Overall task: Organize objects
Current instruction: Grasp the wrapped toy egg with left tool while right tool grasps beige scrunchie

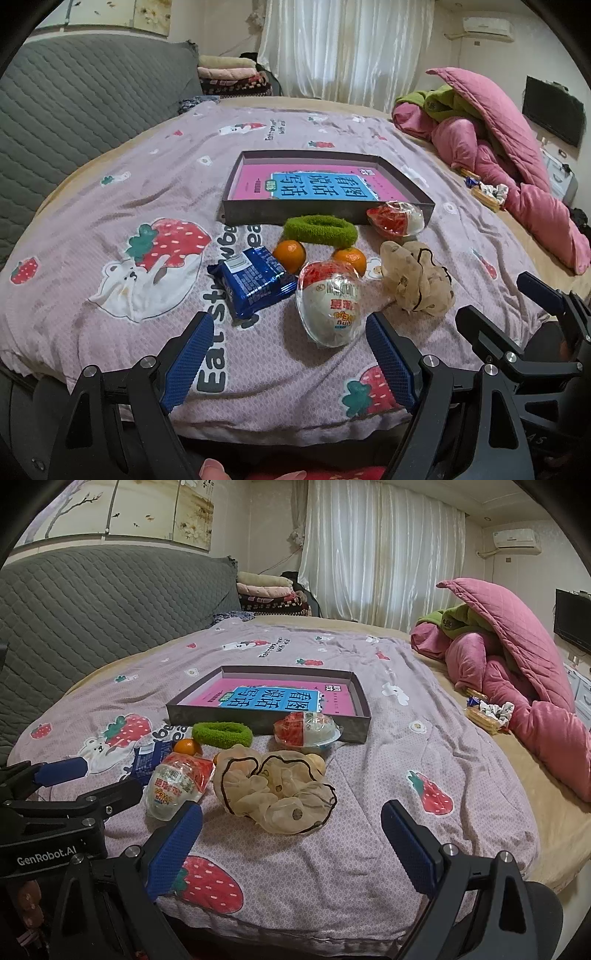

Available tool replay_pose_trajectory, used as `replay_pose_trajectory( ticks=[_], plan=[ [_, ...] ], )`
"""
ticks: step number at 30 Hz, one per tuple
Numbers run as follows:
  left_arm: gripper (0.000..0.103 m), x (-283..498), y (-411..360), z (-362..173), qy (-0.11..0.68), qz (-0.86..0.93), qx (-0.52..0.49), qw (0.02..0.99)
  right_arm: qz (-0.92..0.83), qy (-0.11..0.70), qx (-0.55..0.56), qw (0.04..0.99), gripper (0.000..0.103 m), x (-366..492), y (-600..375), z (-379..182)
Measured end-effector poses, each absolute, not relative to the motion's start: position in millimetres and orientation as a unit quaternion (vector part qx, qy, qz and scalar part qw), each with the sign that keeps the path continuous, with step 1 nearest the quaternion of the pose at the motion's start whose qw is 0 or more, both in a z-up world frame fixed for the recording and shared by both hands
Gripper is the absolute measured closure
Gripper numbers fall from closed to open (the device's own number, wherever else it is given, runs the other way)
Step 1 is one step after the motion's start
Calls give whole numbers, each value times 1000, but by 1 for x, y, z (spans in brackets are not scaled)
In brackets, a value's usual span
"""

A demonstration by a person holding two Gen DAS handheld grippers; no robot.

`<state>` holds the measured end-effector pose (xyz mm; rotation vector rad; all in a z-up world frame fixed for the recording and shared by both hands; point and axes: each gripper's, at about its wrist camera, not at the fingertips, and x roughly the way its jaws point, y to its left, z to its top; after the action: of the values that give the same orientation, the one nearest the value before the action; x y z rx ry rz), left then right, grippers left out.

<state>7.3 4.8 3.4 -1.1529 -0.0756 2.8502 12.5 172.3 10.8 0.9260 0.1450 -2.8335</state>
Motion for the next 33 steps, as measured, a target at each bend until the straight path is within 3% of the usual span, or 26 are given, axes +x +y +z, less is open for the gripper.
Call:
replay_pose_trajectory(
  ticks=[33],
  plan=[
    [18, -22, 6, -26, -43, 908, -414, 52, -931, 51, 350, 90, 5, -6, 176, -18]
  ],
)
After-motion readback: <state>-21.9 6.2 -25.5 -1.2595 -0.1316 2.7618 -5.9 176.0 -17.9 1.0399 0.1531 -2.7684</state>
